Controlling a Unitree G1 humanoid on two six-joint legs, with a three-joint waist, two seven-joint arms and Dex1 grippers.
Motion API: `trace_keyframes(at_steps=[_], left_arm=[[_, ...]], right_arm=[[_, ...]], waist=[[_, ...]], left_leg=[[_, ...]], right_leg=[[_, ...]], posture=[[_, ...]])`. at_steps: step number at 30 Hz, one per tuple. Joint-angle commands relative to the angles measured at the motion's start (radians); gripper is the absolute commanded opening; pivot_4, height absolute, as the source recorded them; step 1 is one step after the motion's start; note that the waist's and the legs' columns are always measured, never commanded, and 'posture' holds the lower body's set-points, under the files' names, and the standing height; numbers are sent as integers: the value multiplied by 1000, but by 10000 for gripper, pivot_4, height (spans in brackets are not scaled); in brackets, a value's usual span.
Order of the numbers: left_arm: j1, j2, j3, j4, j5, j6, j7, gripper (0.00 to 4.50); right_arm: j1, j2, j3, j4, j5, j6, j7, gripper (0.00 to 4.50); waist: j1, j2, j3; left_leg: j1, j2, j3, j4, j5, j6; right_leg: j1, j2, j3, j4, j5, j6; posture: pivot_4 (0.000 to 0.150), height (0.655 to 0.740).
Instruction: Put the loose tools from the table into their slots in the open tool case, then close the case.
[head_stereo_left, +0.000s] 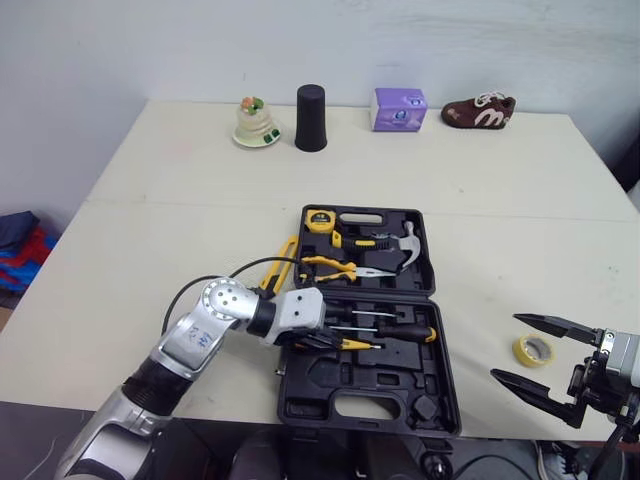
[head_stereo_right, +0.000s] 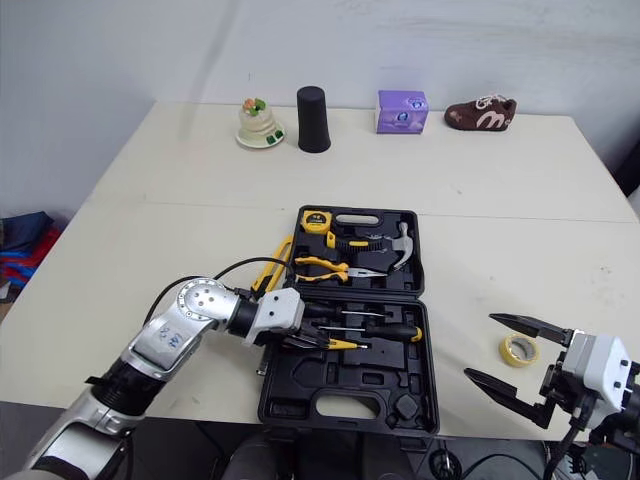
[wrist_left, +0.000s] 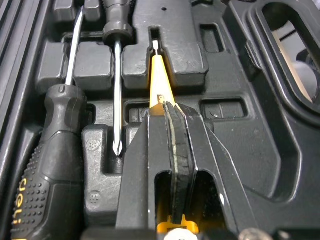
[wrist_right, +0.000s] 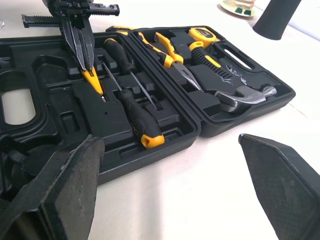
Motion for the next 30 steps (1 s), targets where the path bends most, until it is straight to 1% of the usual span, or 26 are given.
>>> trace_keyframes(at_steps=[1, 3, 6, 7, 9, 12, 14, 15, 16, 17, 18, 19, 21, 23, 26, 28, 30], left_arm=[[42, 3, 20, 32, -25, -55, -23, 230], [42, -15, 64, 21, -78, -78, -31, 230], [49, -22, 222, -21, -231, -115, -57, 230], [55, -10, 285, -27, -262, -106, -35, 3166], [69, 11, 354, -28, -284, -89, 1, 9875], [126, 64, 482, 26, -263, -113, 77, 23219], [160, 92, 583, 108, -219, -142, 187, 32993], [175, 112, 626, 160, -197, -156, 234, 36770], [185, 123, 669, 200, -197, -162, 269, 42028], [190, 130, 694, 224, -200, -166, 287, 44699], [192, 134, 727, 253, -203, -172, 315, 44699], [205, 142, 769, 280, -205, -176, 347, 44699], [239, 169, 839, 336, -183, -213, 402, 44699], [299, 200, 934, 382, -171, -227, 472, 44699], [365, 227, 1007, 423, -167, -236, 528, 44699], [400, 245, 1054, 458, -174, -212, 560, 44699], [402, 245, 1093, 467, -207, -155, 596, 44699]], right_arm=[[9, 9, -23, -10, 14, -13, -9, 45000], [13, 8, -41, 0, 18, -14, -11, 45000], [31, 1, -148, 106, 15, -45, -11, 45000], [31, 2, -199, 168, 7, -59, -32, 45000], [21, 4, -260, 259, -8, -92, -61, 45000], [7, -7, -344, 429, -49, -149, -127, 45000], [-11, -18, -397, 543, -55, -185, -170, 45000], [-19, -25, -415, 602, -63, -206, -190, 45000], [-25, -32, -428, 653, -72, -230, -205, 45000], [-30, -38, -433, 688, -77, -248, -213, 45000], [-34, -41, -440, 722, -78, -260, -226, 45000], [-24, -50, -445, 770, -118, -255, -293, 45000], [-17, -61, -460, 849, -138, -253, -362, 45000], [1, -65, -469, 918, -148, -276, -396, 45000], [21, -74, -472, 984, -159, -315, -429, 45000], [32, -89, -473, 1030, -180, -288, -506, 45000], [14, -98, -466, 1026, -162, -269, -514, 45000]], waist=[[-1, 0, 0], [-2, -1, 0], [-1, -3, 3], [-1, -3, 3], [-1, -3, 3], [-4, -3, 3], [-7, -3, 3], [-9, -3, 3], [-10, -3, 4], [-10, -3, 4], [-10, -4, 4], [-10, -4, 4], [-10, -3, 4], [-11, -3, 3], [-17, -3, 3], [-23, -3, 3], [-26, -3, 3]], left_leg=[[2, 0, 0, 0, 0, 0], [8, 1, 0, -4, -1, 0], [9, 1, -2, -5, -1, -1], [8, 2, -3, -5, -1, -1], [8, 2, -3, -5, -2, -1], [9, 1, -3, -6, -3, 0], [9, 1, -2, -7, -5, 0], [10, 1, -2, -7, -5, 0], [10, 2, -2, -7, -5, 0], [10, 2, -2, -7, -6, 0], [9, 2, -2, -7, -6, 0], [9, 3, -2, -7, -6, 0], [9, 2, -1, -7, -7, 0], [9, 3, 0, -8, -11, -5], [10, 5, 0, -10, -12, -7], [10, 5, 0, -10, -13, -10], [10, 5, 0, -10, -14, -10]], right_leg=[[1, 0, 0, 0, 0, 0], [6, -3, 1, -2, -1, -1], [8, -6, -1, -4, -1, -2], [8, -6, -2, -5, -1, -2], [9, -7, -3, -7, -1, -2], [10, -9, -4, -9, -1, -2], [10, -9, -3, -11, -1, -2], [11, -9, -3, -12, -1, -2], [10, -9, -3, -13, -1, -2], [10, -9, -3, -13, -1, -2], [10, -10, -4, -13, -1, -2], [10, -10, -4, -13, -1, -2], [11, -12, -4, -15, -1, -1], [11, -13, -4, -15, -1, -1], [10, -12, -5, -16, -4, -7], [10, -11, -6, -16, -5, -8], [10, -12, -6, -16, -5, -8]], posture=[[1500, 7400], [1500, 7400], [1500, 7400], [1500, 7400], [1500, 7400], [1500, 7400], [1500, 7400], [1500, 7400], [1500, 7400], [1500, 7400], [1500, 7400], [1500, 7400], [1500, 7400], [1500, 7400], [1500, 7400], [1500, 7400], [1500, 7400]])
